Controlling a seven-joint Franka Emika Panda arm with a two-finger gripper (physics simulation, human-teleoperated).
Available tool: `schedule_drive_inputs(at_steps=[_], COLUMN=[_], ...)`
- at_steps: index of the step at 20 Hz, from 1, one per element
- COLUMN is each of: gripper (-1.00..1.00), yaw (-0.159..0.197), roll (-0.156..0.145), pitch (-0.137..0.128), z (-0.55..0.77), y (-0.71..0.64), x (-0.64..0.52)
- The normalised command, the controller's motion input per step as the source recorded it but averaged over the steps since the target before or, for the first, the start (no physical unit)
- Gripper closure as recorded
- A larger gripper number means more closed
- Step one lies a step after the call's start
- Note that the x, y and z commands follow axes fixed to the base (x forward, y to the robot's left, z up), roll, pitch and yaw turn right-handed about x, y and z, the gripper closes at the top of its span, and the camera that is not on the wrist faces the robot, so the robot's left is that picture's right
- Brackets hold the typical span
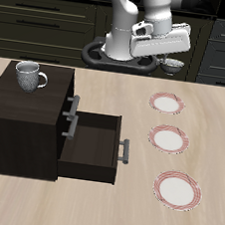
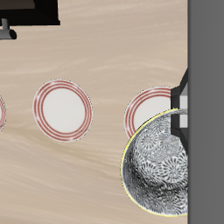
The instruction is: Place the bowl on the nearest plate relative to the robot
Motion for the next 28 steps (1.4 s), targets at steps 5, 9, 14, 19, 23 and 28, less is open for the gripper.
schedule_drive_inputs(at_steps=[5,9,14,19,23,28], gripper=[1.00,1.00,1.00,1.00,1.00,1.00], yaw=[-0.002,0.014,-0.008,0.019,0.001,0.010], roll=[0.046,0.018,-0.019,0.000,0.006,-0.029], pitch=[0.008,-0.014,-0.006,-0.006,0.013,0.035], z=[-0.13,-0.16,-0.04,-0.12,-0.17,-0.32], y=[0.11,0.04,-0.10,-0.01,-0.02,-0.03], x=[-0.24,-0.25,-0.03,0.11,0.21,0.25])
